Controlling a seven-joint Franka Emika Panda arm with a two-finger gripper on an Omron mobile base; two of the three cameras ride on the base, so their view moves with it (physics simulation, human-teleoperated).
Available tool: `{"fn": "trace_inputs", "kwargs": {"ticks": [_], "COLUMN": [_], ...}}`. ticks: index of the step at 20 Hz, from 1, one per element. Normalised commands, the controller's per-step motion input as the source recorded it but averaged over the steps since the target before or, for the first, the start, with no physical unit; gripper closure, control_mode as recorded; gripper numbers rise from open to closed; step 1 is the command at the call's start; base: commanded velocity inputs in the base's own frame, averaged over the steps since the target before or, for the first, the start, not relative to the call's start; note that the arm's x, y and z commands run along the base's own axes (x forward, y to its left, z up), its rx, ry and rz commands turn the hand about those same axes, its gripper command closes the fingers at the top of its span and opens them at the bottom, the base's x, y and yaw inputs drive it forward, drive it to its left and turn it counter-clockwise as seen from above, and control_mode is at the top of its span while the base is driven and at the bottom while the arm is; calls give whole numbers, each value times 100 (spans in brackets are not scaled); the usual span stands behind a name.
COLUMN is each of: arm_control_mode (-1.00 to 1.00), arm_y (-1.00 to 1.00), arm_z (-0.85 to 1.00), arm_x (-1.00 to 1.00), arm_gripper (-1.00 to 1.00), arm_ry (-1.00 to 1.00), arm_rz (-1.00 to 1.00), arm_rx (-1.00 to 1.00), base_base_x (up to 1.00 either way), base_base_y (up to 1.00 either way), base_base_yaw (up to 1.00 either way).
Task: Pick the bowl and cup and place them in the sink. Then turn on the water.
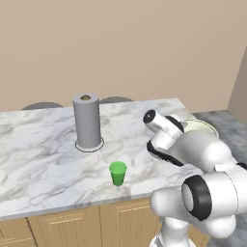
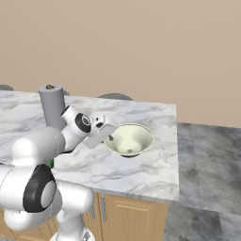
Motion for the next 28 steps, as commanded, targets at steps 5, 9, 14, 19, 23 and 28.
{"fn": "trace_inputs", "kwargs": {"ticks": [5, 9, 14, 19, 23, 28], "arm_control_mode": [-100, -100, -100, -100, -100, -100], "arm_y": [0, 4, 15, 21, 21, 25], "arm_z": [45, 35, 30, 33, 37, 33], "arm_x": [-16, -29, -26, -22, -16, -7], "arm_gripper": [100, 100, 100, 100, 100, 100], "arm_ry": [0, 0, 0, 0, 0, 0], "arm_rz": [1, 2, 3, 3, 3, 1], "arm_rx": [0, -2, -3, -1, 0, 0], "base_base_x": [0, 0, 0, 0, 0, 0], "base_base_y": [0, 0, 0, 0, 0, 0], "base_base_yaw": [0, 0, 0, 0, 0, 0]}}
